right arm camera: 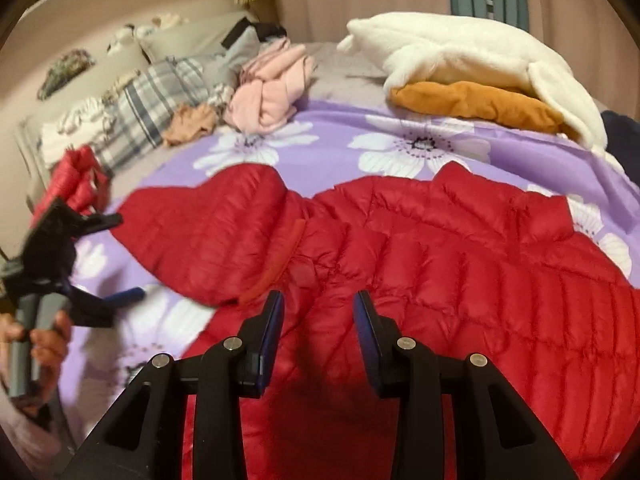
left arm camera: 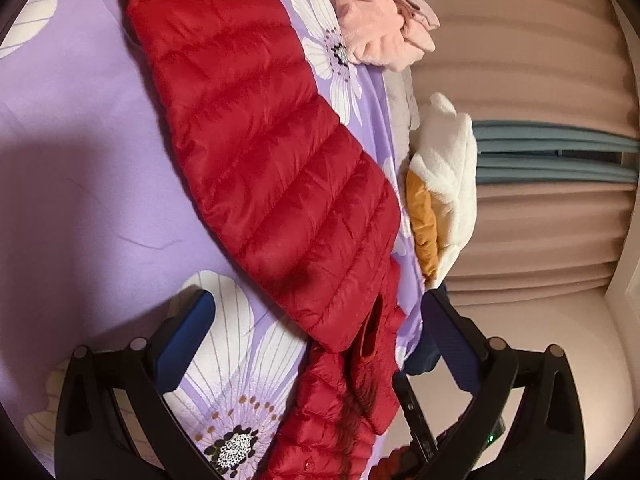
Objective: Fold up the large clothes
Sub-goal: 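Lower the sleeve onto the jacket and open the right tool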
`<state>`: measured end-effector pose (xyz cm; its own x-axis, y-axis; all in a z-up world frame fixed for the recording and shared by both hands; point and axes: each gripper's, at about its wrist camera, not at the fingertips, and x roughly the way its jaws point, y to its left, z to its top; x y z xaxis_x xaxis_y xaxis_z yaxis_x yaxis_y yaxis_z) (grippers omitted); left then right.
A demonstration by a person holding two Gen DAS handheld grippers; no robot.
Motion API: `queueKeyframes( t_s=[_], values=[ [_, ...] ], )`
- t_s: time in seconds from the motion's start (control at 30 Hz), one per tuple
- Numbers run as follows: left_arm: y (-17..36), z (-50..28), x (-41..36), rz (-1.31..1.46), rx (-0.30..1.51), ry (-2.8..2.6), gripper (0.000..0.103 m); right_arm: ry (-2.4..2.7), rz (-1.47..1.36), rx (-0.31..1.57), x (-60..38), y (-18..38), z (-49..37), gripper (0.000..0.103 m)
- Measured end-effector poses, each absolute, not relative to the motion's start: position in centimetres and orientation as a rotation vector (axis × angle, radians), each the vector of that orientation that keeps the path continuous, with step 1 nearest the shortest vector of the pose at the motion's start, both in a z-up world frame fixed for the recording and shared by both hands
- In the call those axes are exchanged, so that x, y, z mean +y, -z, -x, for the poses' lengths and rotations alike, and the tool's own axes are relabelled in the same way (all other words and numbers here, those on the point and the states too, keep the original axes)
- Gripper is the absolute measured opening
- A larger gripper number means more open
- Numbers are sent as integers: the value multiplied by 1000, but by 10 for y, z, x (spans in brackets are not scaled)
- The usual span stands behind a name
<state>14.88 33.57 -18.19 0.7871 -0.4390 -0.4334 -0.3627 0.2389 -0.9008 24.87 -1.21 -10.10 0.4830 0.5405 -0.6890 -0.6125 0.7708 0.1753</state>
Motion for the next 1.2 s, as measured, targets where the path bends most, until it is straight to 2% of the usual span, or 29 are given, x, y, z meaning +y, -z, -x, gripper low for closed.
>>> queueKeyframes(
  t_s=[0.5, 1.2],
  values=[
    [187, -134, 407, 1484, 578, -40, 103, -707, -19, 755, -51, 89, -225, 38],
    [187, -190, 424, 1362, 627, -180, 101, -682, -20, 814, -49, 96, -220, 38]
  ],
)
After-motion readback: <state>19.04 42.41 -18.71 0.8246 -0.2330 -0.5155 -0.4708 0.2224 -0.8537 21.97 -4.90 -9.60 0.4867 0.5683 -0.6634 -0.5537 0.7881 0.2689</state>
